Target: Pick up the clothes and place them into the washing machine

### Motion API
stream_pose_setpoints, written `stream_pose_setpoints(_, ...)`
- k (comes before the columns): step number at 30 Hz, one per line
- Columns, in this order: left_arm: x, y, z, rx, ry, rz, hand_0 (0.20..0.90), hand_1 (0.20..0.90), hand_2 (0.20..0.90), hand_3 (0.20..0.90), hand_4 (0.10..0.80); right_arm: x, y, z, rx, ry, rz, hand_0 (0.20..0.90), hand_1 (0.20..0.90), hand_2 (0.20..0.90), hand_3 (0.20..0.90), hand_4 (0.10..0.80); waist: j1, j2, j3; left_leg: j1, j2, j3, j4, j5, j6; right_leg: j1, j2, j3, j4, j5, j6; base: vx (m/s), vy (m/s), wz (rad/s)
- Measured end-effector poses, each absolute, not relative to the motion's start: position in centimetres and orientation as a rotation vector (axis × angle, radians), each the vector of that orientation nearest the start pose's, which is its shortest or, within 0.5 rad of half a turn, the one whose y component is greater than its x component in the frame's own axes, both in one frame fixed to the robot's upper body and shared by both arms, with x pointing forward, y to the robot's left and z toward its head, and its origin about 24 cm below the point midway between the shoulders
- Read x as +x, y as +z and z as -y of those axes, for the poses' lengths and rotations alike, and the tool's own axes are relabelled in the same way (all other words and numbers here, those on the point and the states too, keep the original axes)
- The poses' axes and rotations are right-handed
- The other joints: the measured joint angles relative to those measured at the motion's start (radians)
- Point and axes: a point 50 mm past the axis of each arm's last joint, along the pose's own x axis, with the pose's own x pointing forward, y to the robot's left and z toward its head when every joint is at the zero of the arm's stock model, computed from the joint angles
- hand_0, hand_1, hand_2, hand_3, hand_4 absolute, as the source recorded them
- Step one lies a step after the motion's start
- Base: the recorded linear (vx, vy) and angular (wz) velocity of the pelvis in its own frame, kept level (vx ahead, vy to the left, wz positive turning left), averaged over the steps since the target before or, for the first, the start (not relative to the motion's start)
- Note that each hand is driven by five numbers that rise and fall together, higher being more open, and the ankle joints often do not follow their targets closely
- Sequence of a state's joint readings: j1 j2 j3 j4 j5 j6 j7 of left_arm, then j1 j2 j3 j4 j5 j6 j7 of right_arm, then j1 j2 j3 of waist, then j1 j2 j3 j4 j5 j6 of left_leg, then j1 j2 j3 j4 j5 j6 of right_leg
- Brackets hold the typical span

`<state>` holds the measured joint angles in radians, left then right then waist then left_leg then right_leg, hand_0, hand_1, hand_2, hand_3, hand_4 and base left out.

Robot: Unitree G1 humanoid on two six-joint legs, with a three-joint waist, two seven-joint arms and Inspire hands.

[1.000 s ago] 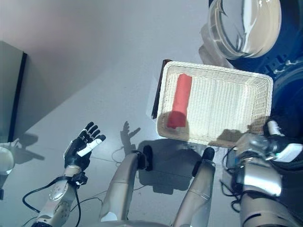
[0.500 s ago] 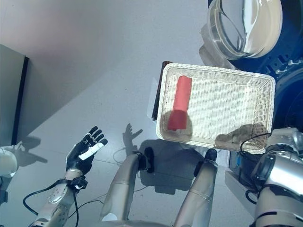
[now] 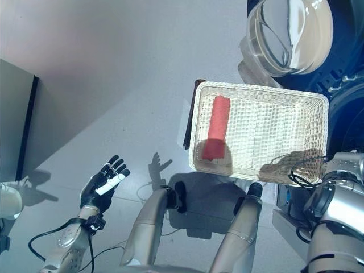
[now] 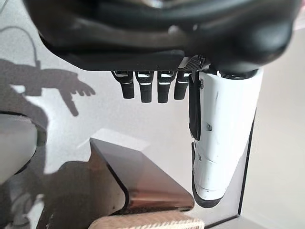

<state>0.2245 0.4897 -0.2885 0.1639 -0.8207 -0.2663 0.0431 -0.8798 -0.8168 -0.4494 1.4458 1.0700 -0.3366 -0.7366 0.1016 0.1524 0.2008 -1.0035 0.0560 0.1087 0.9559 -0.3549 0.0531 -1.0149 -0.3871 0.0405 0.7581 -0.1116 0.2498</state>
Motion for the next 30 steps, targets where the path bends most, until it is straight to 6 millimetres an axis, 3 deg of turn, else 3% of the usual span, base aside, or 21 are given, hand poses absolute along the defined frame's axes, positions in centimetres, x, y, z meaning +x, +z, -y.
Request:
stream_pose_setpoints(4, 18.5, -2.3, -21.6, -0.327, 0.048, -0.261, 0.9, 0.9, 0.9, 0.9, 0.8, 27.1, 10.2, 42.3, 0.842, -1.551, 0.056, 0.9, 0.9, 0.9, 0.9, 0.8, -0.008, -0.001, 0.0, 0.02, 0.003, 0.0, -0.018, 0.009, 0.002, 0.03, 0.006, -0.008, -0.032, 0.015, -0.006, -0.001, -0.004, -0.03)
stream_pose_setpoints(9, 18.4, -2.5, -21.8, -0.323, 0.059, -0.268, 0.9, 0.9, 0.9, 0.9, 0.8, 29.0, 9.2, 40.0, 0.485, -1.366, -0.009, 0.9, 0.9, 0.9, 0.9, 0.8, -0.015, -0.005, 0.004, 0.051, 0.004, -0.001, -0.084, 0.046, 0.002, 0.081, 0.017, -0.028, -0.129, 0.058, -0.017, 0.007, -0.014, -0.03)
stream_pose_setpoints(13, 18.2, -3.5, -22.3, -0.321, 0.103, -0.298, 0.9, 0.9, 0.9, 0.9, 0.8, 31.2, 7.8, 36.6, 0.33, -1.186, -0.053, 0.9, 0.9, 0.9, 0.9, 0.8, -0.033, -0.031, 0.011, 0.084, 0.012, 0.0, -0.147, 0.075, -0.007, 0.12, 0.034, -0.042, -0.202, 0.094, -0.023, 0.017, -0.042, -0.08)
stream_pose_setpoints(15, 18.5, -3.6, -22.1, -0.328, 0.107, -0.295, 0.9, 0.9, 0.9, 0.9, 0.8, 31.8, 6.1, 34.3, 0.251, -1.06, -0.092, 0.9, 0.9, 0.9, 0.9, 0.8, -0.037, -0.056, 0.024, 0.129, 0.018, 0.0, -0.198, 0.097, -0.017, 0.164, 0.042, -0.056, -0.251, 0.115, -0.029, 0.038, -0.059, -0.05)
stream_pose_setpoints(18, 19.0, -3.7, -21.8, -0.342, 0.116, -0.282, 0.9, 0.9, 0.9, 0.9, 0.8, 31.8, 3.5, 31.5, 0.122, -0.868, -0.152, 0.9, 0.9, 0.9, 0.9, 0.8, -0.041, -0.077, 0.035, 0.204, 0.018, -0.006, -0.286, 0.133, -0.031, 0.244, 0.051, -0.083, -0.325, 0.135, -0.039, 0.073, -0.081, 0.03)
stream_pose_setpoints(20, 19.2, -3.6, -21.8, -0.35, 0.117, -0.269, 0.9, 0.9, 0.9, 0.9, 0.8, 31.5, 2.4, 30.7, 0.044, -0.788, -0.187, 0.9, 0.9, 0.9, 0.9, 0.8, -0.04, -0.086, 0.039, 0.238, 0.019, -0.011, -0.318, 0.144, -0.039, 0.276, 0.056, -0.094, -0.341, 0.137, -0.043, 0.104, -0.087, 0.04)
stream_pose_setpoints(23, 19.2, -4.1, -22.1, -0.343, 0.127, -0.281, 0.9, 0.9, 0.9, 0.9, 0.8, 30.1, 0.1, 30.3, -0.059, -0.696, -0.288, 0.9, 0.9, 0.9, 0.9, 0.8, -0.037, -0.095, 0.043, 0.328, 0.018, -0.028, -0.395, 0.171, -0.055, 0.368, 0.062, -0.121, -0.393, 0.14, -0.052, 0.109, -0.071, 0.1)
stream_pose_setpoints(30, 19.3, -5.0, -22.3, -0.334, 0.154, -0.306, 0.9, 0.9, 0.9, 0.9, 0.8, 28.8, -2.2, 29.2, -0.113, -0.638, -0.382, 0.9, 0.9, 0.9, 0.9, 0.8, -0.041, -0.118, 0.057, 0.467, 0.02, -0.037, -0.521, 0.215, -0.073, 0.511, 0.075, -0.165, -0.5, 0.168, -0.062, 0.078, -0.035, 0.02)
